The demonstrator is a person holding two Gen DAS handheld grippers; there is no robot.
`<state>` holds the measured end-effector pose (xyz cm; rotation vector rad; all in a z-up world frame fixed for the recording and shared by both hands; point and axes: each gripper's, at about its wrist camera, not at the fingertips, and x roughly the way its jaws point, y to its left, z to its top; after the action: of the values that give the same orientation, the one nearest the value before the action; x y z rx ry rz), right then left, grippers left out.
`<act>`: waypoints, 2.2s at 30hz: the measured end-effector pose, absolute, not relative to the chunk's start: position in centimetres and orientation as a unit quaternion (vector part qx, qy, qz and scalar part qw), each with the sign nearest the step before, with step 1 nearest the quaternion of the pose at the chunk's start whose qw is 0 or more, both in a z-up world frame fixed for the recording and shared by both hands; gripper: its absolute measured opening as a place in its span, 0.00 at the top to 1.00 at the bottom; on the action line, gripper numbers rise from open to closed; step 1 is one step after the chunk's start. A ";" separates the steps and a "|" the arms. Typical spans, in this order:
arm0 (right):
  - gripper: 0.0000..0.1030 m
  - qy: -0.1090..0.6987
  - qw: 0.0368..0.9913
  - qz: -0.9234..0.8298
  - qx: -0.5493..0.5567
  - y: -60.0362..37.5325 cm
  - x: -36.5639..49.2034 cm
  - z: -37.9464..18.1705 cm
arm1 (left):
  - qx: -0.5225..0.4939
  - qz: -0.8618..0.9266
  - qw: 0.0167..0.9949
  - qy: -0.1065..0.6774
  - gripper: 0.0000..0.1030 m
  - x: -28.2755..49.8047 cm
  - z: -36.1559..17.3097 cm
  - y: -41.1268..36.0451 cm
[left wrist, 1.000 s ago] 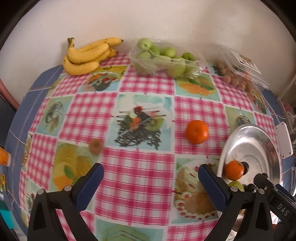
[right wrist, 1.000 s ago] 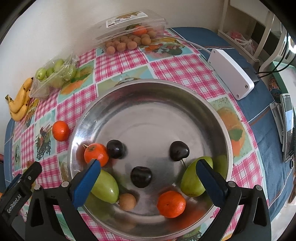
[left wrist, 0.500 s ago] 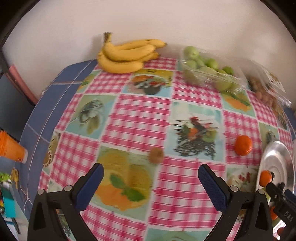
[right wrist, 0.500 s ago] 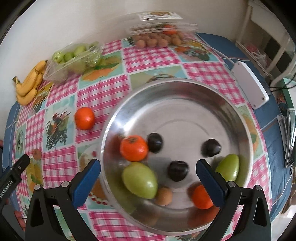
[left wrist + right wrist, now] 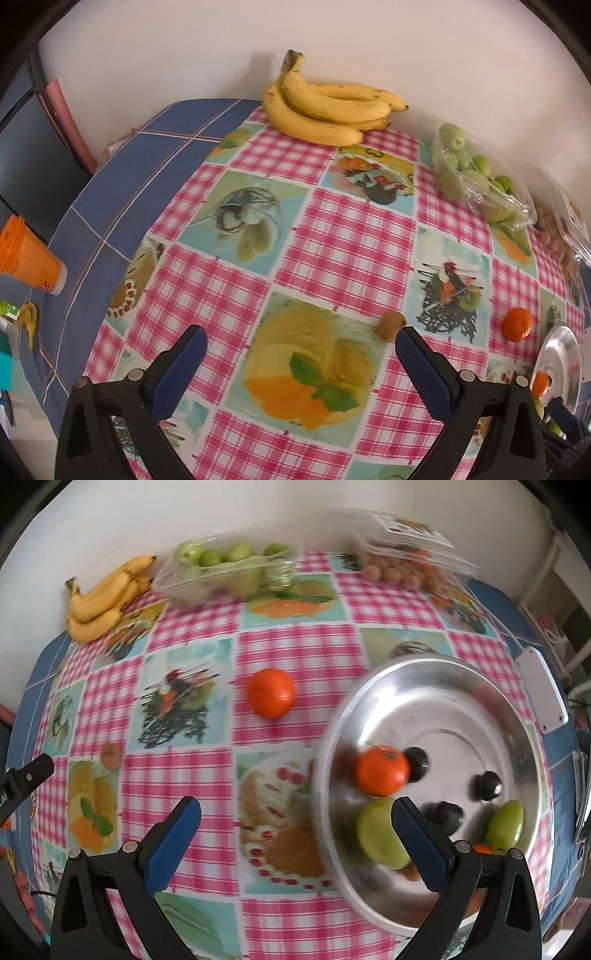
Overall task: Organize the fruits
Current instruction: 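Grasp the brown kiwi with the left gripper while the right grasps the large orange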
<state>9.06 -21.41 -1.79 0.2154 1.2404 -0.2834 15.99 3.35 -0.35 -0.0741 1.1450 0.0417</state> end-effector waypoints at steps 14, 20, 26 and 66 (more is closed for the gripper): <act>0.00 0.547 0.830 -0.081 0.077 -18.1 10.6 -1.1 | -0.040 0.004 0.830 0.556 0.00 17.0 -2.0 3.1; 0.00 0.528 0.840 -0.090 0.085 -18.5 11.6 -0.5 | -0.041 -0.020 0.831 0.555 0.00 17.6 -2.5 1.6; 0.00 0.533 0.836 -0.095 0.086 -18.8 12.7 -1.0 | -0.050 -0.029 0.831 0.554 0.00 18.1 -2.9 1.2; 0.54 0.541 0.828 -0.116 0.088 -22.6 16.9 -4.8 | -0.055 -0.103 0.796 0.594 0.55 19.3 -6.2 -3.3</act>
<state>16.86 -22.58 -4.83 0.1875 1.1490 -0.2461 19.27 -3.27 -6.20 -0.1185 1.2754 -0.2219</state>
